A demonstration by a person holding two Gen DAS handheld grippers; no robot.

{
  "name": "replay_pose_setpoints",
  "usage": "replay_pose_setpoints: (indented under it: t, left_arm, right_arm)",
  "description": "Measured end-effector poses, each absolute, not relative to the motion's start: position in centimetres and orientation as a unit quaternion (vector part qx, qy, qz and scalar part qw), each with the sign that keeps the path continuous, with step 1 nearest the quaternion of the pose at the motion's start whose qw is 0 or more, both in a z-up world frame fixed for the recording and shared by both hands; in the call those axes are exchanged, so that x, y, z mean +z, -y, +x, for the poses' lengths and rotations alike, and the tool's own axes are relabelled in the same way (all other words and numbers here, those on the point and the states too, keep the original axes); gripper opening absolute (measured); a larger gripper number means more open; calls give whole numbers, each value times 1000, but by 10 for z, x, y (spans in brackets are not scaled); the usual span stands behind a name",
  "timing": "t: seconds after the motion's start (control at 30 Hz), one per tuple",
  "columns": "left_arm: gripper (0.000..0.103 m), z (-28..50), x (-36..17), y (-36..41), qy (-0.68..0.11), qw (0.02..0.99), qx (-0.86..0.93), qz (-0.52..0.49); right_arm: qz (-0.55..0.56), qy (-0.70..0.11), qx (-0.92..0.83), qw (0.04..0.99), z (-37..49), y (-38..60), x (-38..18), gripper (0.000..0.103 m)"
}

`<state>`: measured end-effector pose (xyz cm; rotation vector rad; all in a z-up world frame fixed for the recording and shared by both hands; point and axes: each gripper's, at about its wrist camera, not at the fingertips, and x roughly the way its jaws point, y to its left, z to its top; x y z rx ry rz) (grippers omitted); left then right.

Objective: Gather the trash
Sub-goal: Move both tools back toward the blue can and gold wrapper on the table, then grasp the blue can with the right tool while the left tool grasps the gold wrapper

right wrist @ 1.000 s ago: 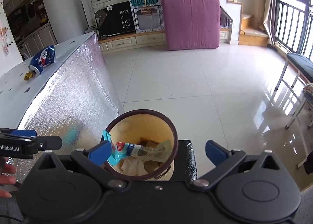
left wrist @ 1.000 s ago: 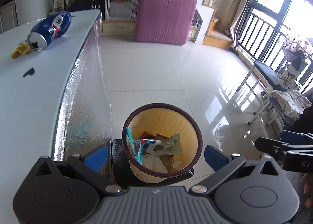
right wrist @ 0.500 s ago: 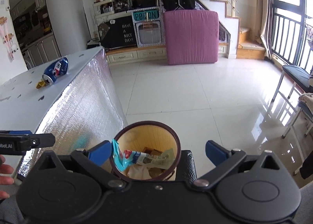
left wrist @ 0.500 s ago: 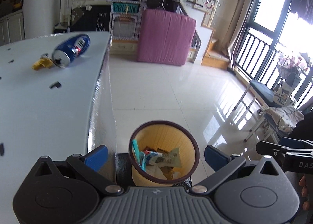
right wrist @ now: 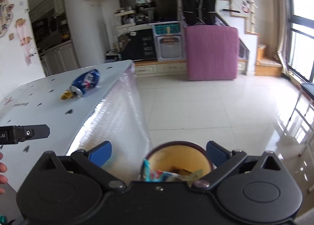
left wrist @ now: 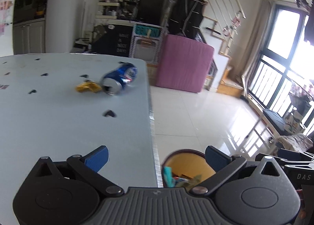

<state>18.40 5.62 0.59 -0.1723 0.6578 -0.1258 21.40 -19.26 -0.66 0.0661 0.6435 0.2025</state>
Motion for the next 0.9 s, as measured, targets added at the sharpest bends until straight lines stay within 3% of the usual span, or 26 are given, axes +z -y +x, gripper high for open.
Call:
replay_pose_setpoints:
  t: [0.57,0.9]
  left_arm:
    - [103,228,-8,-163,-302,950,-12,-80]
    - [103,261,-15,-191,-295,951,-45,-78]
  right_arm:
    - [58,-308,178,933,308,62,9,103]
    - [181,-334,180,908,415,12,7,103]
